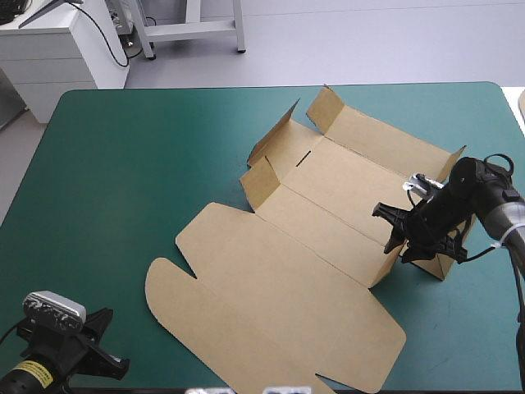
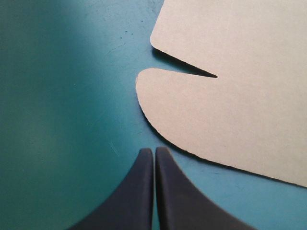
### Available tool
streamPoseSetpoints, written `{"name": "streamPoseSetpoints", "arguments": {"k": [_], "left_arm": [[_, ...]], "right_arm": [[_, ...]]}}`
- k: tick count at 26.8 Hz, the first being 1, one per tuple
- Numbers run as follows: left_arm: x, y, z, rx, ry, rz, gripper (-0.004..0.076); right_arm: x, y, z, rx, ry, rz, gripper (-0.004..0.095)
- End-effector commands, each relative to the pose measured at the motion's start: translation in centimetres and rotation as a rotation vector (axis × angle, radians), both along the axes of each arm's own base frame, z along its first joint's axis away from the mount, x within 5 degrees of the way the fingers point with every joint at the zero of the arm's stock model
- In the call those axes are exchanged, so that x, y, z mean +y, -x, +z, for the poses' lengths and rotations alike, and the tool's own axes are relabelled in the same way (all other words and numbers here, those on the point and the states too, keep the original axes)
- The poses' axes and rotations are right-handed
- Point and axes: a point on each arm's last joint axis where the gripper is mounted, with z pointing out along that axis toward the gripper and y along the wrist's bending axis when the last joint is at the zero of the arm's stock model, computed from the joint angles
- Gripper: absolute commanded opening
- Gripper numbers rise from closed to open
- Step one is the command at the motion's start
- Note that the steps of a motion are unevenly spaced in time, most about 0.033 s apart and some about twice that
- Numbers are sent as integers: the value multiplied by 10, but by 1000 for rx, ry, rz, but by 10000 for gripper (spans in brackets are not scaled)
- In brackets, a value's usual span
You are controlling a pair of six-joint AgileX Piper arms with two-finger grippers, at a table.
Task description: Fold the box
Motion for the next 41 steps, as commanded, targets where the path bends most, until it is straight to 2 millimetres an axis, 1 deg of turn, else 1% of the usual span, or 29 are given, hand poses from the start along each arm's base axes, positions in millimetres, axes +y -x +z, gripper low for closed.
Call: {"name": "streamPoseSetpoints", "arguments": {"k": [1, 3, 5, 6, 8, 10, 17, 22, 25, 26, 28, 32, 33, 34, 35, 37, 38, 39, 41], "left_arm": [[-2, -4, 12, -70, 36, -3, -8], [-2, -4, 12, -69, 41, 0, -8], [-2, -4, 12, -69, 39, -1, -8], [-2, -4, 12, -69, 39, -1, -8], [-2, -4, 12, -70, 37, -2, -8], [-2, -4, 12, -70, 37, -2, -8], [-2, -4, 12, -70, 37, -2, -8], [-2, -4, 12, -70, 37, -2, -8], [-2, -4, 12, -70, 37, -2, -8], [-2, -4, 12, -70, 37, -2, -8], [-2, -4, 12, -70, 37, -2, -8], [-2, -4, 12, -70, 37, -2, -8], [-2, -4, 12, -70, 37, -2, -8], [-2, -4, 12, -70, 37, -2, -8], [-2, -4, 12, -70, 37, -2, -8], [-2, -4, 12, -70, 37, -2, -8], [-2, -4, 12, -70, 37, -2, -8], [-2, -4, 12, -70, 37, -2, -8], [-2, -4, 12, -70, 37, -2, -8]], "right_arm": [[2, -1, 15, -56, -15, 0, 344], [2, -2, 15, -62, -14, 12, 323], [2, -2, 15, -64, -13, 18, 248], [2, -2, 15, -64, -13, 18, 204], [3, -1, 15, -61, -18, 28, 68], [3, 0, 15, -59, -25, 40, -18], [3, -3, 15, -106, -16, 77, -15], [1, -11, 17, -211, 13, 115, -15], [-2, -20, 23, -298, 64, 149, -15], [-4, -28, 29, -362, 101, 193, -15], [-4, -37, 37, -439, 126, 261, -15], [-2, -56, 52, -545, 148, 396, -15], [-1, -66, 57, -571, 160, 489, -15], [-1, -70, 60, -584, 167, 515, -15], [-1, -80, 65, -605, 176, 541, -15], [0, -98, 68, -625, 192, 587, -15], [3, -105, 69, -627, 199, 639, -15], [9, -113, 68, -622, 207, 729, -15], [21, -122, 66, -610, 233, 852, -15]]}}
